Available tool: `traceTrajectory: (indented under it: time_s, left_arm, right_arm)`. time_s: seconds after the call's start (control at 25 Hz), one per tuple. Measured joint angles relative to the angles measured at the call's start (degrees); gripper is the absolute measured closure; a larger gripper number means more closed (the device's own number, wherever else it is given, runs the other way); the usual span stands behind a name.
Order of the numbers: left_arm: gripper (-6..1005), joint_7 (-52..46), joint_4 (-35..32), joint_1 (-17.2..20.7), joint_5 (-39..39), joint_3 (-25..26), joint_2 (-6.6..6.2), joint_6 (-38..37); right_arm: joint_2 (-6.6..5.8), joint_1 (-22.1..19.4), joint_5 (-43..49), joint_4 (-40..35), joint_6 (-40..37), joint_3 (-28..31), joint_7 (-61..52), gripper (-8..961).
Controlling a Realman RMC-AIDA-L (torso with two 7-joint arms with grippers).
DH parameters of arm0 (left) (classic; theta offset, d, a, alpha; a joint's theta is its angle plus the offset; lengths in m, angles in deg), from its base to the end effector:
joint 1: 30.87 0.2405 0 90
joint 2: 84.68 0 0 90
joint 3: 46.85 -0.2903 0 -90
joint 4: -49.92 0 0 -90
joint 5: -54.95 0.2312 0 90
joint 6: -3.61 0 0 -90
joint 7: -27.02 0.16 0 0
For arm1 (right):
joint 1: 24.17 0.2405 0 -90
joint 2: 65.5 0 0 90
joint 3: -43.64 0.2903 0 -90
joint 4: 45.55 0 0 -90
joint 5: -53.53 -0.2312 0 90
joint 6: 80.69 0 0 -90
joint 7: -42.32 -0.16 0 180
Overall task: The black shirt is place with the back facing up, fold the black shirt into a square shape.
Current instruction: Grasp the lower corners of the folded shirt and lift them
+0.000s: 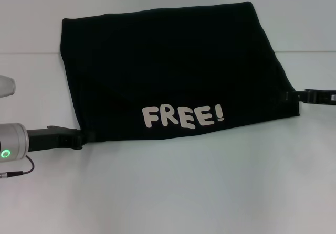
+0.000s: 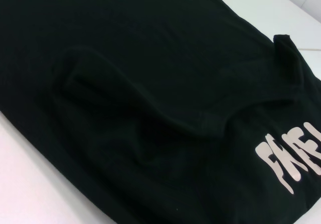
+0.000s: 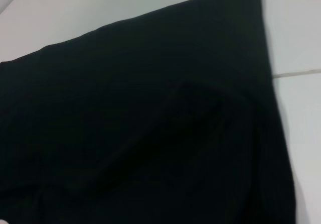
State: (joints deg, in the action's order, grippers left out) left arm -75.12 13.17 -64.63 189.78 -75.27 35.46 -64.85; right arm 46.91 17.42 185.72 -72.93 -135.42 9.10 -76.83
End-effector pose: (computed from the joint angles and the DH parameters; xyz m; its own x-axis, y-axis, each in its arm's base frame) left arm -0.3575 0.4018 -0.0289 0.5716 0.6991 0.4295 0.8205 -0.4814 -0.3083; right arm 0.3487 0.4698 0.0082 0.4205 -0.7447 -0.5183 -0.8977 -0.2586 -0.3567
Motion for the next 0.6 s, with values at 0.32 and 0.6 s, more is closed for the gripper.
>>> traceTrajectory:
  time_s: [0.32, 0.6]
  left_arm:
    - [996, 0.0, 0.19, -0.36, 0.04, -0.12, -0.12, -0.22]
    - [996, 0.06, 1.16, -0.78, 0.08, -0.15, -0.39, -0.01]
  right_arm:
    - [2.33, 1.56, 0.15, 1.43, 5.33, -2.65, 0.3, 135]
    - [2.51, 2.14, -0.1, 2.66, 4.91, -3.67, 0.41, 141]
